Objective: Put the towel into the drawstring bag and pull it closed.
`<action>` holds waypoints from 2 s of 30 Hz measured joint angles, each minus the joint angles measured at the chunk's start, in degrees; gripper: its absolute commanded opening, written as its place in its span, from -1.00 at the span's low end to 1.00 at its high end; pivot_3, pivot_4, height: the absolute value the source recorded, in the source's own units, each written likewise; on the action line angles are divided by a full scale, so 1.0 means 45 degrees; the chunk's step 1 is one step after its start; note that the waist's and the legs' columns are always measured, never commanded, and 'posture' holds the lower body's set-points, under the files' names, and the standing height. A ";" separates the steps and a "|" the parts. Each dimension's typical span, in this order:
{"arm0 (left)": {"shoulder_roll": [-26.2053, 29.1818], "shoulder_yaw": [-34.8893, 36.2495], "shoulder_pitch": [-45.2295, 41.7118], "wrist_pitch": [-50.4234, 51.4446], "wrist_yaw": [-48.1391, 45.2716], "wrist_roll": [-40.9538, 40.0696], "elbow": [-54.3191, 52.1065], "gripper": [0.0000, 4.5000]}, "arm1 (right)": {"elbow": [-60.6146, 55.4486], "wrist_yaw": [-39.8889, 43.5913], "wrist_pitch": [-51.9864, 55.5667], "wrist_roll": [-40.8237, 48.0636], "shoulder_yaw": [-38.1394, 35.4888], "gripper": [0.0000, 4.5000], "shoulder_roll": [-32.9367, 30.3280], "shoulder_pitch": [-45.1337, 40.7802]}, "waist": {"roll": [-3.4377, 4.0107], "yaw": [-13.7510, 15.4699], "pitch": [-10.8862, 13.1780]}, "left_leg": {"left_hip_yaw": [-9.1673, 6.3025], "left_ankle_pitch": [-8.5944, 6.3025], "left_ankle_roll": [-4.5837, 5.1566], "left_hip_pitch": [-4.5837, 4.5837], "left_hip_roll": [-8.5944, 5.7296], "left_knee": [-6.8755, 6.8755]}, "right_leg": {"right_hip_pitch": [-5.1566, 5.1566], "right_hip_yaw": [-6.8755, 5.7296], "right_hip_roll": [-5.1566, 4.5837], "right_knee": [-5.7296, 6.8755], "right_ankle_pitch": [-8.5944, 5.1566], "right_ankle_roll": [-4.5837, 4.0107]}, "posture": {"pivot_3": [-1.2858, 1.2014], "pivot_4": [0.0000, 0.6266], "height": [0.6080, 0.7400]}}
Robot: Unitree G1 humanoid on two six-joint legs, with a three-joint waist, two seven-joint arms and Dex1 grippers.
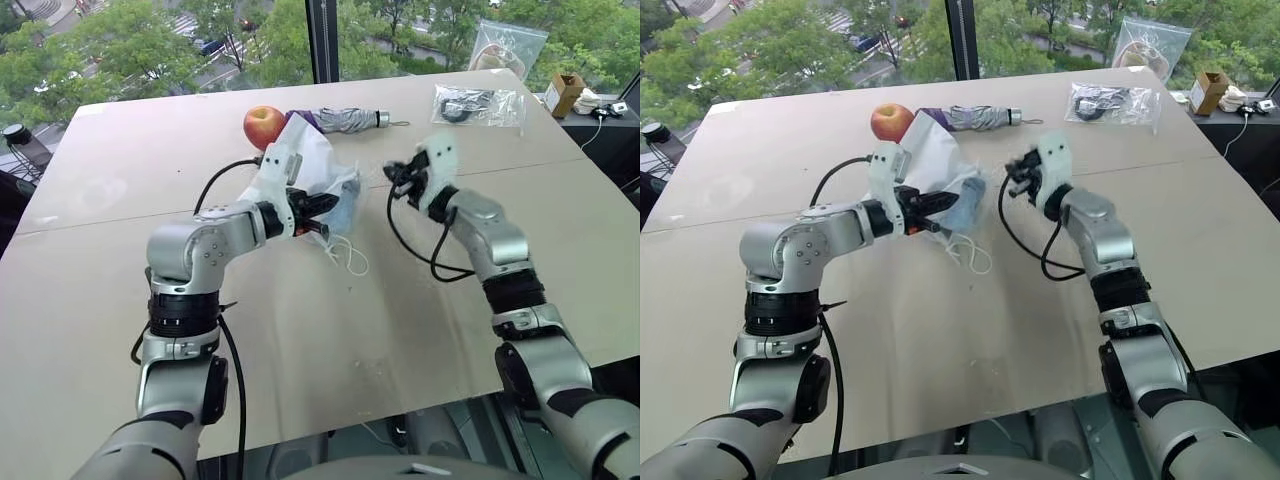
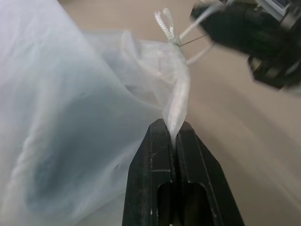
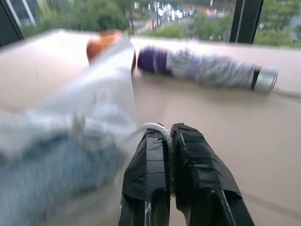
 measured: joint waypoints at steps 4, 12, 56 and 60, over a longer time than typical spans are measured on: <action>0.0119 -0.0304 0.0137 -0.0808 -0.0338 0.0412 0.0314 -0.32 | -0.0738 -0.0880 0.1176 0.2937 -0.2223 -1.00 0.0976 -0.1567 | 0.0006 0.0021 0.0003 | -0.0006 -0.0001 0.0001 0.0002 0.0010 -0.0009 | -0.0003 -0.0008 0.0006 0.0001 0.0000 -0.0003 | 0.03 -0.52 1.00; 0.0322 -0.0560 0.0452 -0.1702 -0.0588 0.0894 0.0484 0.67 | -0.0911 -0.1799 0.2654 0.4638 -0.3112 -1.00 0.1140 -0.1700 | 0.0008 0.0061 0.0004 | 0.0012 -0.0005 0.0009 -0.0011 -0.0006 -0.0017 | -0.0007 -0.0004 -0.0012 -0.0010 0.0000 -0.0002 | 0.03 -0.52 1.00; -0.1982 0.0482 0.3255 -0.9309 0.6969 0.7606 0.1658 -0.99 | 0.0402 -0.3173 0.0277 0.1999 -0.2505 -1.00 0.0602 -0.1274 | 0.0033 0.0000 -0.0021 | 0.0081 -0.0005 0.0017 0.0036 0.0054 -0.0009 | -0.0002 0.0044 0.0034 0.0013 0.0022 -0.0010 | 0.03 -0.52 1.00; -0.1547 0.1361 0.3329 -1.0165 0.8473 0.8619 0.0836 -0.99 | 0.1087 -0.3383 -0.0256 0.1591 -0.2493 -1.00 0.0556 -0.1494 | 0.0032 0.0132 -0.0021 | 0.0081 -0.0005 0.0016 -0.0007 0.0013 -0.0009 | -0.0026 0.0047 -0.0007 -0.0002 0.0032 0.0005 | 0.03 -0.52 1.00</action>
